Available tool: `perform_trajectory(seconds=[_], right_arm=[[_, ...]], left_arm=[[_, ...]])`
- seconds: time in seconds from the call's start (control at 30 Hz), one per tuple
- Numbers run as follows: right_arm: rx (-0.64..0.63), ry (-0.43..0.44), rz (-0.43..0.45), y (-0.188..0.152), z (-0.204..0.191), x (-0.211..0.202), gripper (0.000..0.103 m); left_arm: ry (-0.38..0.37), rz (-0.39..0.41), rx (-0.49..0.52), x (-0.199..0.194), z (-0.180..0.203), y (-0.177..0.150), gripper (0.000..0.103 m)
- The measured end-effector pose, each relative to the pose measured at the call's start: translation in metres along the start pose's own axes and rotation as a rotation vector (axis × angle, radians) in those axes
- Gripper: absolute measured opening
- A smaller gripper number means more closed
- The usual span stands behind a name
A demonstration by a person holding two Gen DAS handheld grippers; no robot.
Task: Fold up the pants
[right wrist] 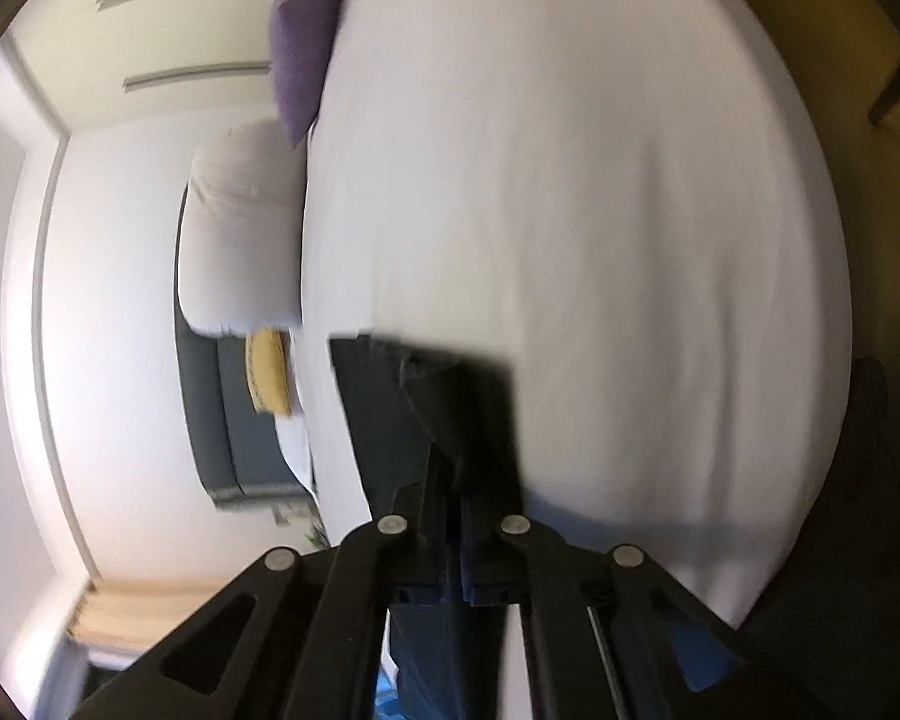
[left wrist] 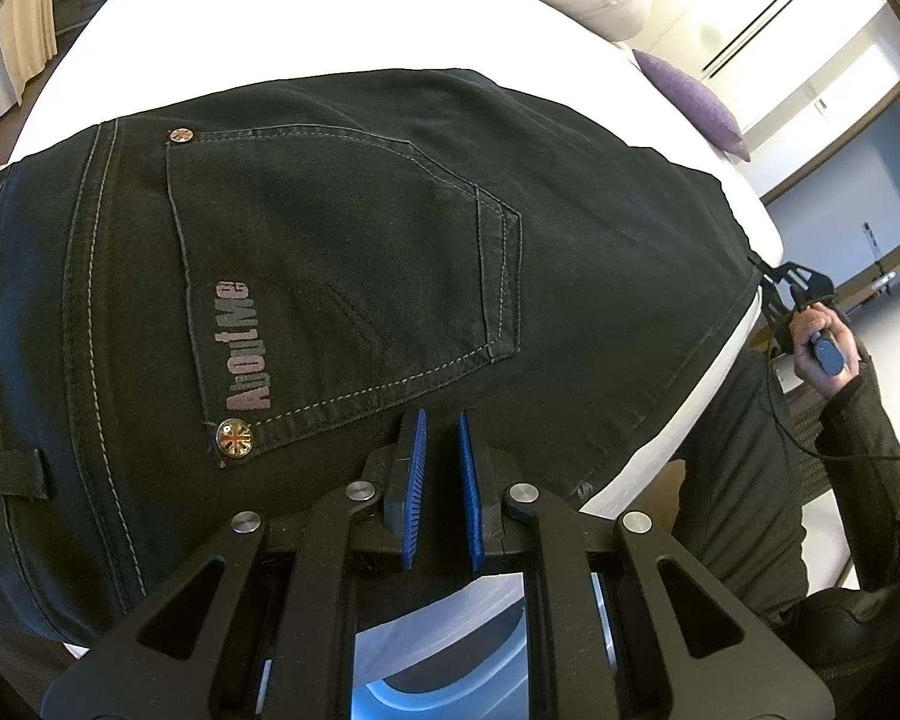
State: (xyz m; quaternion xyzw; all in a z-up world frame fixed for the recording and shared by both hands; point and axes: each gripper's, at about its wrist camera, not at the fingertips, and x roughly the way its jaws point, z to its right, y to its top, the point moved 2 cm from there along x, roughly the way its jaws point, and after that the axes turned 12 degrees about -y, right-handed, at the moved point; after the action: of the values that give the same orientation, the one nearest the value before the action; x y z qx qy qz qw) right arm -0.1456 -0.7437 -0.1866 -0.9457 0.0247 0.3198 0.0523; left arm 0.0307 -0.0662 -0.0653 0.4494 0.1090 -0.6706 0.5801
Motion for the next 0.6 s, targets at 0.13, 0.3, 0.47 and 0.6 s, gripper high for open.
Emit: perform_trajectory(seconds=[0.13, 0.3, 0.47, 0.6], right_arm=[[0.017, 0.031, 0.021, 0.001, 0.007, -0.008, 0.002], [-0.044, -0.057, 0.124, 0.004, -0.011, -0.032, 0.025], [-0.222, -0.138, 0.255, -0.026, -0.069, -0.060, 0.042], [-0.549, -0.038, -0.125, -0.124, -0.135, 0.003, 0.010]], left_arm=[[0.000, -0.002, 0.001, 0.000, -0.001, 0.000, 0.011], [-0.002, 0.002, 0.001, -0.001, -0.001, 0.000, 0.011], [0.003, 0.012, -0.001, -0.001, -0.001, -0.002, 0.011], [0.005, 0.011, 0.002, 0.000, 0.001, -0.001, 0.011]])
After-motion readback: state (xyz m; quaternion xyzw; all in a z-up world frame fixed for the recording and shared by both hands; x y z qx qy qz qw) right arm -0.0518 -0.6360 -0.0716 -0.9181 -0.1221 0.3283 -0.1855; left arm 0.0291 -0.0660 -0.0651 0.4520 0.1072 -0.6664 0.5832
